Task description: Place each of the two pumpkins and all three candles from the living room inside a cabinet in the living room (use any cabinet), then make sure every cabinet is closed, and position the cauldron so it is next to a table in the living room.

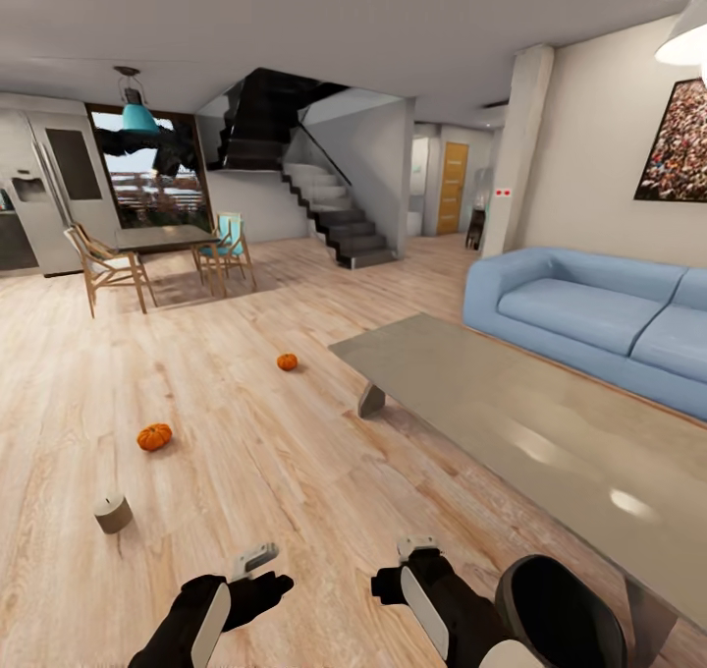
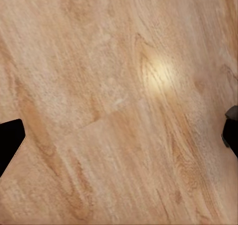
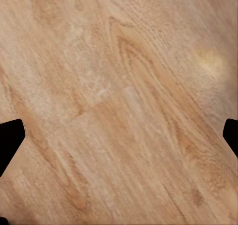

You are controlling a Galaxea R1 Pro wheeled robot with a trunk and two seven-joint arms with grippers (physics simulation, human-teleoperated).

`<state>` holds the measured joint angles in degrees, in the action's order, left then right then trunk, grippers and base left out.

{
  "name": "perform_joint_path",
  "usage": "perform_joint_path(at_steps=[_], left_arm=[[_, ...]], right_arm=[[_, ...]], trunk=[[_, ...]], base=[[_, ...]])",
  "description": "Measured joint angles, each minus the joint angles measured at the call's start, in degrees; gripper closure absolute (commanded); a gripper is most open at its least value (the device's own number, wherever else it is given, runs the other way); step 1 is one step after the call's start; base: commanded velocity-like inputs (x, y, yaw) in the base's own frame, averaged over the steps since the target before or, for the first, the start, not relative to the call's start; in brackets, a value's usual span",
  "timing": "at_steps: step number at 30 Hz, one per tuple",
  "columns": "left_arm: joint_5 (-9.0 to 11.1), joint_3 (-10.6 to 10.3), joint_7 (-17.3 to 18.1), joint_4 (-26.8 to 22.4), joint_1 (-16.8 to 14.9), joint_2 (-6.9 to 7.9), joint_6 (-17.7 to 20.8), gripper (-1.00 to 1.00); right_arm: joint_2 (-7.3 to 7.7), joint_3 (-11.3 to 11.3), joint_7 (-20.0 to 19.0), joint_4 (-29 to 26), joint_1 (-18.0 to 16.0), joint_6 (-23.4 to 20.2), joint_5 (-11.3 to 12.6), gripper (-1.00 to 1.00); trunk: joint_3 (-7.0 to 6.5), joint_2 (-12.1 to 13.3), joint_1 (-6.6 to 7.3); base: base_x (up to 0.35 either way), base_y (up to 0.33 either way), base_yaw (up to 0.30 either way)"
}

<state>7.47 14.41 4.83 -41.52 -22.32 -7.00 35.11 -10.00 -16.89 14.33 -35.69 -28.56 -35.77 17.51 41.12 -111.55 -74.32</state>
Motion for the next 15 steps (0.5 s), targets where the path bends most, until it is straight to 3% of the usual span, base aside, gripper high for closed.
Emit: perform_joint_path(at_steps=[8, 15], left_arm=[[0.0, 0.0, 0.0, 0.0, 0.0, 0.03, 0.0, -1.0], [0.0, 0.0, 0.0, 0.0, 0.0, 0.06, 0.0, -1.0]], right_arm=[[0.0, -0.2, 0.0, -0.1, 0.0, 0.1, 0.0, -1.0], [0.0, -0.2, -0.2, -0.1, 0.0, 0.0, 0.0, -1.0]], trunk=[[0.54, 0.0, 0.0], [1.01, 0.0, 0.0]], base=[[0.003, 0.189, 0.218], [0.0, 0.044, 0.222]])
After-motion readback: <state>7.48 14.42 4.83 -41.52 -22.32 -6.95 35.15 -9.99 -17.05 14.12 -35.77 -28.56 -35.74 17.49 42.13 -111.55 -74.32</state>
